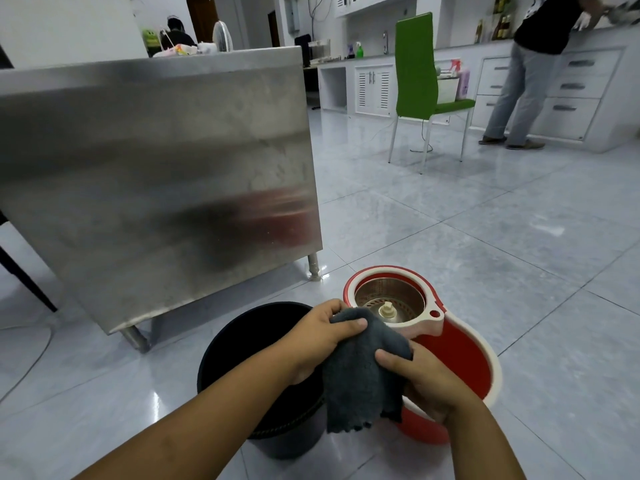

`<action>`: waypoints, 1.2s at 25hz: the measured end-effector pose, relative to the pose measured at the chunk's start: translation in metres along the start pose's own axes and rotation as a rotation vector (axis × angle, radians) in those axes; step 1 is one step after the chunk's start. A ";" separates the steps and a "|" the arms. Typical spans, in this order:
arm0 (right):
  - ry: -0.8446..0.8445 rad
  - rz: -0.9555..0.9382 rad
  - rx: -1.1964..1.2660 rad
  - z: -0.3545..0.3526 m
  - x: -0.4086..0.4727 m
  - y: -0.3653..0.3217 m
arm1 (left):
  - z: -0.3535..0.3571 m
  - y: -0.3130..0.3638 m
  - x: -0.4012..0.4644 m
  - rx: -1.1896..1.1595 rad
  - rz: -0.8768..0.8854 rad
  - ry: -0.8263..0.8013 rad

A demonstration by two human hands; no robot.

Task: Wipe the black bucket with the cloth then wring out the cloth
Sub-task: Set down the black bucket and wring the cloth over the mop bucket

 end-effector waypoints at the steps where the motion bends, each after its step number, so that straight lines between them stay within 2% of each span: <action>1: 0.008 0.003 0.028 0.000 0.004 0.002 | -0.001 -0.002 0.004 -0.040 -0.072 0.007; 4: 0.138 -0.022 0.221 -0.005 0.020 0.002 | -0.005 -0.011 0.013 -0.188 -0.209 0.009; 6: 0.196 -0.046 0.280 -0.010 0.034 -0.005 | -0.006 -0.017 0.025 -0.255 -0.199 0.060; 8: 0.255 -0.039 0.223 -0.016 0.051 -0.015 | -0.006 -0.020 0.043 -0.241 -0.165 0.190; 11: 0.361 0.006 0.095 -0.030 0.081 -0.029 | -0.009 -0.017 0.075 -0.153 -0.102 0.419; 13: 0.410 0.016 0.036 -0.045 0.105 -0.034 | -0.012 -0.015 0.096 -0.003 -0.019 0.548; 15: 0.448 -0.012 0.011 -0.060 0.126 -0.039 | -0.014 -0.019 0.118 0.168 0.052 0.608; 18: 0.478 -0.040 0.054 -0.083 0.154 -0.042 | -0.009 -0.030 0.151 0.249 0.105 0.540; 21: 0.452 -0.005 0.146 -0.095 0.179 -0.028 | -0.005 -0.039 0.180 0.060 0.178 0.397; 26: 0.190 0.108 0.487 -0.100 0.205 0.010 | -0.001 -0.056 0.217 -0.213 0.199 0.172; 28: 0.082 0.119 0.600 -0.103 0.209 0.019 | -0.004 -0.059 0.221 -0.299 0.163 0.135; 30: 0.097 0.068 0.583 -0.108 0.215 0.018 | -0.013 -0.061 0.224 -0.285 0.124 0.161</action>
Point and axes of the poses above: each hand's wrist, its own x-axis towards the middle knuckle, its own z-axis out of the palm, y = z × x, the point moved 1 cm from there along x, towards the middle knuckle, and after that the axes turned 4 degrees about z, right-handed, at the moved point
